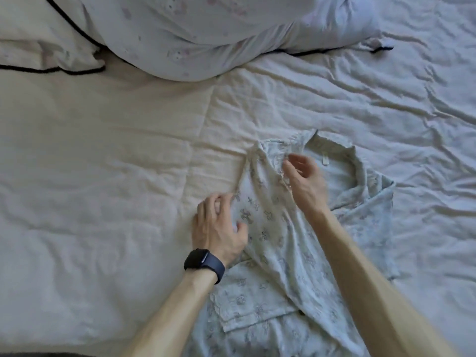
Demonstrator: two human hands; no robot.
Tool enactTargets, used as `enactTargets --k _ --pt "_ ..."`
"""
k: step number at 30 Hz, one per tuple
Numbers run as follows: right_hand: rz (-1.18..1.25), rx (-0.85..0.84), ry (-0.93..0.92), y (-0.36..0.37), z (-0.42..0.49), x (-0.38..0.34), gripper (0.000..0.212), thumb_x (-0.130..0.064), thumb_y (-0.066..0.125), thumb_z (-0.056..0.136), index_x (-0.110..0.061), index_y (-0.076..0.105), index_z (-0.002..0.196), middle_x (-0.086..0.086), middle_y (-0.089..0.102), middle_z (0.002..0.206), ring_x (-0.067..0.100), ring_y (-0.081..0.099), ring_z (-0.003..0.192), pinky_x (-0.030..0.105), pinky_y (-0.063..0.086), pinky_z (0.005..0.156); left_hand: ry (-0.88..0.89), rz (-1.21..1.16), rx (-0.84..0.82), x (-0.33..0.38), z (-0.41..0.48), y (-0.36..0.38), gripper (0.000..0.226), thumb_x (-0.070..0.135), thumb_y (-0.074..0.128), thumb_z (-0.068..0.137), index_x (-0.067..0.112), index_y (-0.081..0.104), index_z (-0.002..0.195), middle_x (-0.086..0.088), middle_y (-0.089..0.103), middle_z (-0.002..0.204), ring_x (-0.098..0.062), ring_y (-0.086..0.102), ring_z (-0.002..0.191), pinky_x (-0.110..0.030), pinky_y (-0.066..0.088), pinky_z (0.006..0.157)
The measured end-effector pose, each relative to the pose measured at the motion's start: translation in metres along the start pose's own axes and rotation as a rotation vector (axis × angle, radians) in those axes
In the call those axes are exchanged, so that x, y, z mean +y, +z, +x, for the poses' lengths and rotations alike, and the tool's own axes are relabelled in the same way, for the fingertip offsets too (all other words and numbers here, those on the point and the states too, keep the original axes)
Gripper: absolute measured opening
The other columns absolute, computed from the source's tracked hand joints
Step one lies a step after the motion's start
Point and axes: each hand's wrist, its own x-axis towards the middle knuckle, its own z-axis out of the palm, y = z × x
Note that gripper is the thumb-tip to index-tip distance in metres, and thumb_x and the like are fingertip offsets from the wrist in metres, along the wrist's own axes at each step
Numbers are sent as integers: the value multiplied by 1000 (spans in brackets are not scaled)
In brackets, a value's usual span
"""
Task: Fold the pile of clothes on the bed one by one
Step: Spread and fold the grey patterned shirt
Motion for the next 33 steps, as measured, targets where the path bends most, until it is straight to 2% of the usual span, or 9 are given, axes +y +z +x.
enactTargets --k 3,5,8,13,16,19,24,29,33 --pt "-179 266 -53 -36 -70 49 10 -26 65 98 -26 68 108 -18 69 99 3 67 95 22 55 78 373 163 -25 33 35 15 60 44 45 86 21 51 141 -10 47 148 -30 43 137 -48 34 112" --pt "-320 325 -162 -54 -114 94 13 -23 64 97 -21 68 110 -12 68 109 15 65 104 34 53 91 547 328 -203 48 57 29 66 52 35 95 27 30 156 -8 23 164 -27 17 152 -49 7 121" --pt "-660 233 -187 -72 -163 164 43 -38 52 97 -16 65 131 3 57 142 28 52 131 40 39 112 481 542 -358 42 92 45 70 69 17 97 39 -5 157 -1 -21 165 -22 -21 152 -51 -20 117" --pt "-907 56 123 -93 -192 228 69 -71 25 94 -47 16 159 -2 -1 171 24 2 157 67 9 120 455 683 -297 44 107 48 73 79 7 90 49 -11 154 -1 -32 161 -30 -33 146 -59 -20 116" --pt "-908 99 2 -98 -187 222 75 -70 37 91 -41 24 158 2 6 171 27 2 157 64 -3 120 492 544 -153 47 71 47 70 69 21 96 45 -2 157 -1 -26 164 -29 -28 149 -58 -19 117" --pt "-935 144 -27 -102 -191 226 74 -69 35 93 -36 28 158 5 7 171 29 2 157 64 -9 119 646 535 -206 43 15 63 71 72 25 92 49 2 156 4 -19 166 -30 -17 152 -61 -19 115" --pt "-1023 -45 217 -109 -189 250 75 -83 -4 88 -52 -15 154 -10 -36 162 21 -32 150 63 -17 117 501 701 -332 20 -10 85 74 87 8 86 56 -16 149 10 -32 160 -26 -35 146 -66 -22 111" --pt "-971 -113 182 -120 -195 241 72 -82 7 92 -54 -27 149 -9 -44 157 18 -43 144 60 -26 115 368 612 -319 25 -35 79 72 79 12 90 52 -14 152 8 -34 160 -19 -32 147 -54 -32 109" --pt "-737 128 132 -145 -241 250 81 -78 25 90 -45 -1 159 -6 -16 169 17 -15 155 51 -13 120 77 166 -5 -5 -134 63 75 66 43 87 38 26 154 -3 12 165 -25 14 151 -57 7 118"
